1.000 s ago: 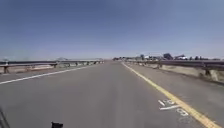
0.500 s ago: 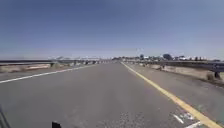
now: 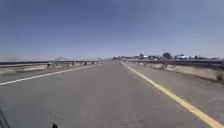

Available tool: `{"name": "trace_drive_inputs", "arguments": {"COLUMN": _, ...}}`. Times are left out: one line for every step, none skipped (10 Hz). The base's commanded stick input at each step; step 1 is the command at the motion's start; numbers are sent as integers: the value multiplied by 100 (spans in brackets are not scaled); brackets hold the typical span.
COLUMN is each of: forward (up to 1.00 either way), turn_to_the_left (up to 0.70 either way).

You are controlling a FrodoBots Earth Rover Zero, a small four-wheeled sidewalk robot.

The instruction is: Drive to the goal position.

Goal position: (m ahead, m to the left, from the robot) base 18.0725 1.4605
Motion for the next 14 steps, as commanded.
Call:
{"name": "trace_drive_inputs", "arguments": {"forward": 85, "turn_to_the_left": 0}}
{"name": "trace_drive_inputs", "arguments": {"forward": 85, "turn_to_the_left": 0}}
{"name": "trace_drive_inputs", "arguments": {"forward": 85, "turn_to_the_left": 0}}
{"name": "trace_drive_inputs", "arguments": {"forward": 85, "turn_to_the_left": 0}}
{"name": "trace_drive_inputs", "arguments": {"forward": 85, "turn_to_the_left": 0}}
{"name": "trace_drive_inputs", "arguments": {"forward": 85, "turn_to_the_left": 0}}
{"name": "trace_drive_inputs", "arguments": {"forward": 85, "turn_to_the_left": 0}}
{"name": "trace_drive_inputs", "arguments": {"forward": 85, "turn_to_the_left": 0}}
{"name": "trace_drive_inputs", "arguments": {"forward": 85, "turn_to_the_left": 0}}
{"name": "trace_drive_inputs", "arguments": {"forward": 85, "turn_to_the_left": 0}}
{"name": "trace_drive_inputs", "arguments": {"forward": 85, "turn_to_the_left": 0}}
{"name": "trace_drive_inputs", "arguments": {"forward": 85, "turn_to_the_left": 0}}
{"name": "trace_drive_inputs", "arguments": {"forward": 85, "turn_to_the_left": 0}}
{"name": "trace_drive_inputs", "arguments": {"forward": 85, "turn_to_the_left": 0}}
